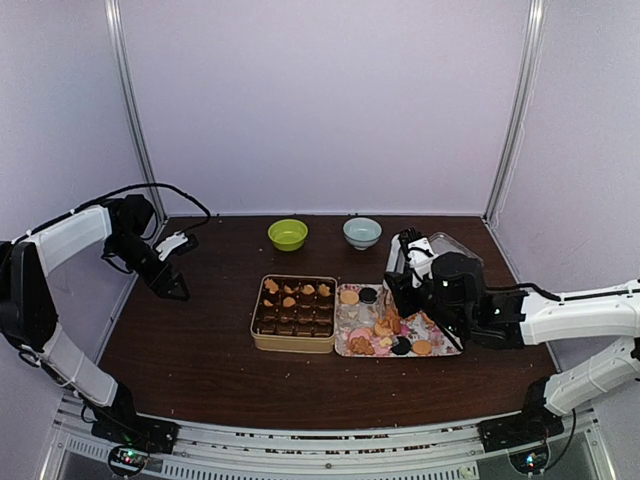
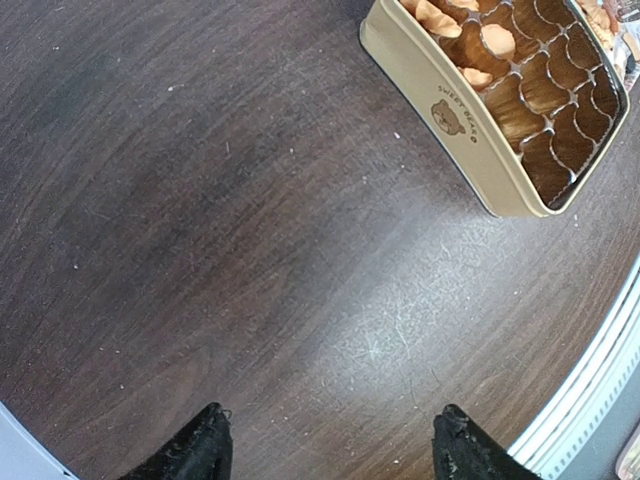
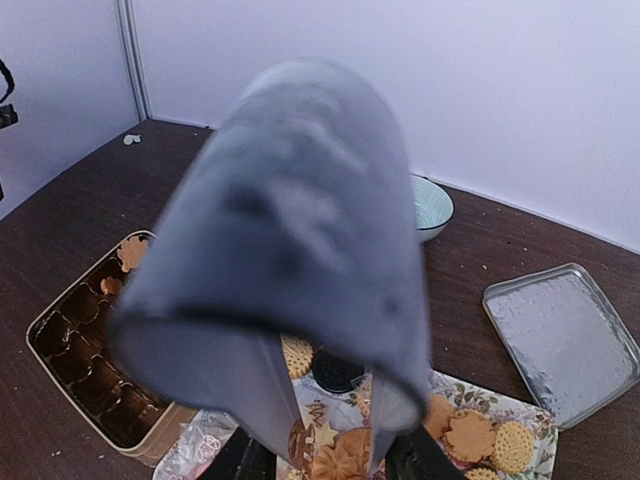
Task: Pack the cookies
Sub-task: Pick up the fake cookies from the plate.
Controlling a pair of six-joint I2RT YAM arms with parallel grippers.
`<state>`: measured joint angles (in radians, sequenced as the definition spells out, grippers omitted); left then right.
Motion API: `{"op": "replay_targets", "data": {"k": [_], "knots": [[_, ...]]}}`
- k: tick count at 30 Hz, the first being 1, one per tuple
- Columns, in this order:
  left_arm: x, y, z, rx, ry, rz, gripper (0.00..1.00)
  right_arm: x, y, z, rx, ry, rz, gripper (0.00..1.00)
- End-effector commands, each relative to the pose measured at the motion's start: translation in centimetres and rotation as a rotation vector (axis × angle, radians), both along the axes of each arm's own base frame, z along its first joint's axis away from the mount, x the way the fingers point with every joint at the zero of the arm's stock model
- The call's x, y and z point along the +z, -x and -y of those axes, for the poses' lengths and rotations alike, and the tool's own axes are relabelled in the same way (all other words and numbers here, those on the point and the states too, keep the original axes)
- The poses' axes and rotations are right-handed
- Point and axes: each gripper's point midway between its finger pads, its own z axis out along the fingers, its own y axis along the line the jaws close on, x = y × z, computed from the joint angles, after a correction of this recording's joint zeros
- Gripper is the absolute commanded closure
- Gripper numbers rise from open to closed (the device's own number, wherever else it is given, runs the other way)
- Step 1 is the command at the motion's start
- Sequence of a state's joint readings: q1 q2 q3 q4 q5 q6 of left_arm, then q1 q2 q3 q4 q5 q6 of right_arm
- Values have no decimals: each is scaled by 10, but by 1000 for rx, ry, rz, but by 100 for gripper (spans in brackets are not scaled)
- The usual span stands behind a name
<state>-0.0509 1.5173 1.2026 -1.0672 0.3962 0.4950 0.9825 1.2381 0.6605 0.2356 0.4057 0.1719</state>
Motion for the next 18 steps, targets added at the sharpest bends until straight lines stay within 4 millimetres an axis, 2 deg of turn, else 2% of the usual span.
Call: {"op": "replay_targets", "data": {"k": [1, 13, 18], "knots": [[6, -8, -1, 0, 4, 21, 28, 3, -2, 19, -84, -28, 6, 63], [6, -7, -2, 4, 3, 24, 28, -12, -9, 3, -53, -20, -26, 64], [5, -7, -2, 2, -1, 22, 28, -10, -10, 10, -75, -6, -16, 79]]}}
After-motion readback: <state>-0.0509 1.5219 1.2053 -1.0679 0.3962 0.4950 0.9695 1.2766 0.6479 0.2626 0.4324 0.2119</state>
